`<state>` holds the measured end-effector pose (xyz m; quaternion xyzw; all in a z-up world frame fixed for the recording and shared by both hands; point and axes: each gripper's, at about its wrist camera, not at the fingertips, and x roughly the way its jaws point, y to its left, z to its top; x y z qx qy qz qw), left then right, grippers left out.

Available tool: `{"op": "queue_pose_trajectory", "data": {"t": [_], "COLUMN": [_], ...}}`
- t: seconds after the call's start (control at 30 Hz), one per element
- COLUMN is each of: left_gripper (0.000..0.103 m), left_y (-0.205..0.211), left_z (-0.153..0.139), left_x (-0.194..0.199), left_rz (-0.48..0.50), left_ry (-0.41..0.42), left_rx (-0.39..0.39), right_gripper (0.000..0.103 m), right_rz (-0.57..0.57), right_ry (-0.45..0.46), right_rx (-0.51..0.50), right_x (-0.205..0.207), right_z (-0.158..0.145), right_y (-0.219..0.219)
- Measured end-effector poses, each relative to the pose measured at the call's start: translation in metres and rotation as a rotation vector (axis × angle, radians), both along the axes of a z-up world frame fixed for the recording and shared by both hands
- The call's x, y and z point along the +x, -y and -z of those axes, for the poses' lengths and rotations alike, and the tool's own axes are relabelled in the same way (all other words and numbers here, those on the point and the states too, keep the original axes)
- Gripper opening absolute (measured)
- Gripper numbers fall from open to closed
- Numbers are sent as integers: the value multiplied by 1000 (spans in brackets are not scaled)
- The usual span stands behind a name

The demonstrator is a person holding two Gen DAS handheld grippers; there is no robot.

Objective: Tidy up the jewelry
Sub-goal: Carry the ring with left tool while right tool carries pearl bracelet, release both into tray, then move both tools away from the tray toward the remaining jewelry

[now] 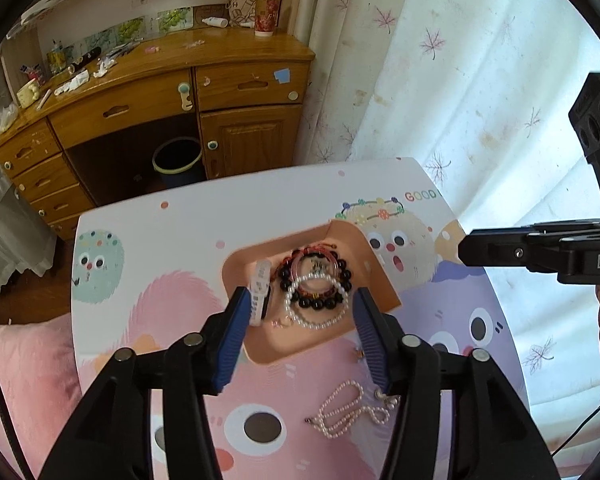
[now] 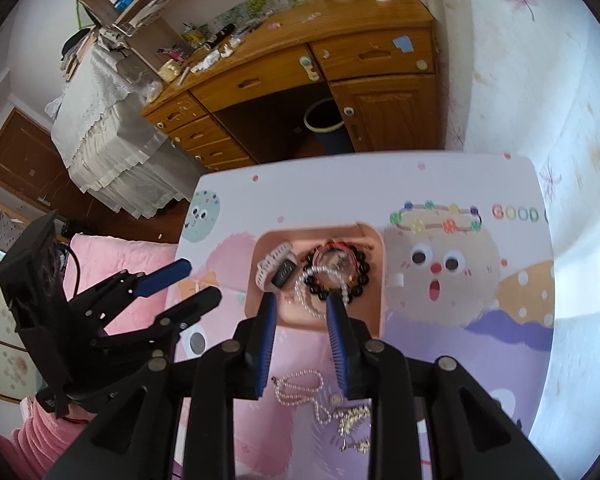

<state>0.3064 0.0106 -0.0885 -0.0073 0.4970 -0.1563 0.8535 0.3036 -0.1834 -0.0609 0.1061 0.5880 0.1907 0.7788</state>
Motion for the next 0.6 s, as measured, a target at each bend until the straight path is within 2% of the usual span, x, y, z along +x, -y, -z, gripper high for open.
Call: {"op": "queue_pose_trajectory", "data": {"t": [0.2, 0.3, 0.4, 0.6], "left_gripper": [57, 57, 57, 57], "left_y": [-5, -6, -3, 6], "left_z": [-1, -2, -1, 11], "left_x": [-34, -53, -71, -95], "left_rz": [-2, 9, 22, 66], "left_ry": [1, 17, 44, 2], "left_rx": [5, 5, 51, 92], "right_gripper": [26, 26, 26, 26], "right_rz": [60, 91, 114, 163], "right_ry": [-35, -33, -37, -22], "right_rx": [0, -34, -66, -88], "right_x": [-29, -48, -69, -114], "right_z": [3, 3, 10, 22], "right_y": [20, 32, 43, 60]}}
